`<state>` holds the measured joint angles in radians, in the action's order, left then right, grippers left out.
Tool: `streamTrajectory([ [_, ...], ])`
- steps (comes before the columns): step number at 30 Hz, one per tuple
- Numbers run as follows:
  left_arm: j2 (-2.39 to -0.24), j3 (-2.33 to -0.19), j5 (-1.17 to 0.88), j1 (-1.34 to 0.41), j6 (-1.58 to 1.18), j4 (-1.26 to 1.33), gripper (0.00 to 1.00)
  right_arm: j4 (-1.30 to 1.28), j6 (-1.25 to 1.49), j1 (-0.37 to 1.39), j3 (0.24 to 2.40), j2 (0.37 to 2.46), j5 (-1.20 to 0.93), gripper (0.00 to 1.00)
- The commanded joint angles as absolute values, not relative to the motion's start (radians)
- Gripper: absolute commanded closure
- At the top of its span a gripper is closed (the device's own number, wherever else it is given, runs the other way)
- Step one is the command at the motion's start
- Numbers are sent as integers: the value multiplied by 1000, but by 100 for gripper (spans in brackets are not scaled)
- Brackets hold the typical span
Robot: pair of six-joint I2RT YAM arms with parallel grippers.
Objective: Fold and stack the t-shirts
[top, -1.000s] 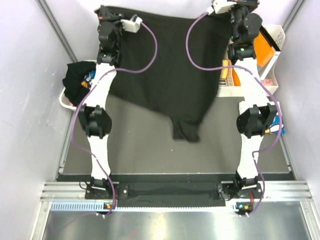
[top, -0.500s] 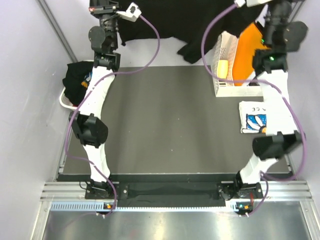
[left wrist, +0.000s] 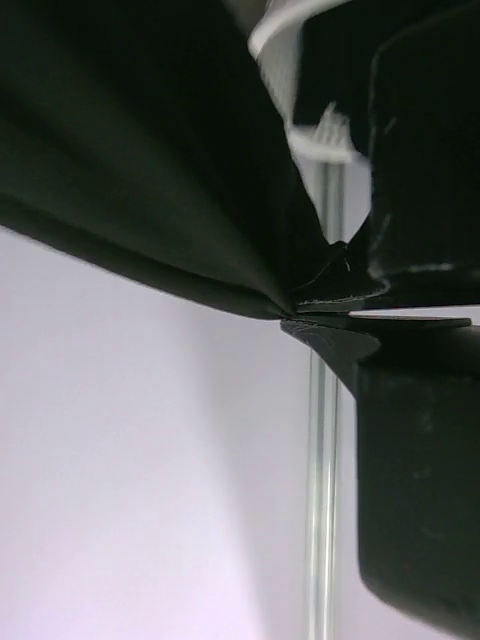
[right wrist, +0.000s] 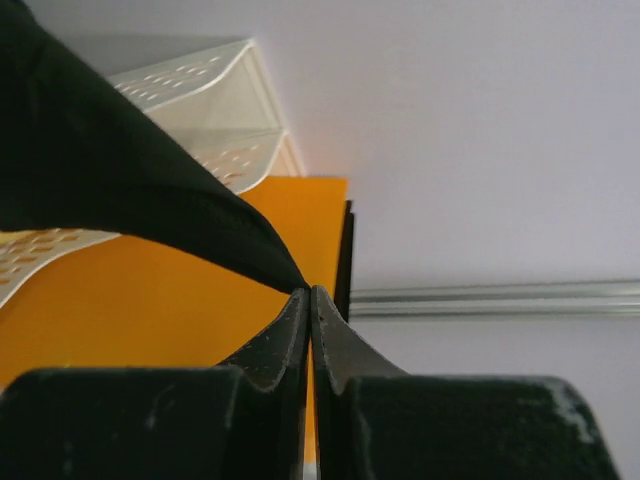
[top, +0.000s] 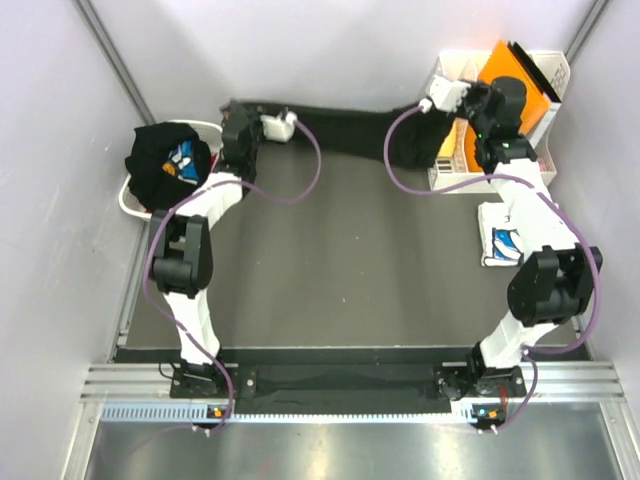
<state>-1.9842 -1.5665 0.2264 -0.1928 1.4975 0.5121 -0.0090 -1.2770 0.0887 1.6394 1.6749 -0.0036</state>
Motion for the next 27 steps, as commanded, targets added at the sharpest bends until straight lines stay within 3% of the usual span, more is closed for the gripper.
streamTrajectory([
  [1,-1705,-1402,118,-189,1430,337,100,-223,-1291,78,1629,1494,-57,100],
  [7,-1465,-1240,-130,-187,1394,-204,100,-682,-1344,80,1627,1416,-135,100],
  [12,-1404,-1184,-190,-193,1388,-486,100,-984,-1359,110,1510,1381,-169,100],
  [20,-1373,-1131,-202,-212,1413,-738,100,-1121,-1322,216,1231,1335,-157,100],
  [27,-1397,-1166,-230,-212,1476,-908,100,-1276,-1376,227,1305,1400,-137,100],
])
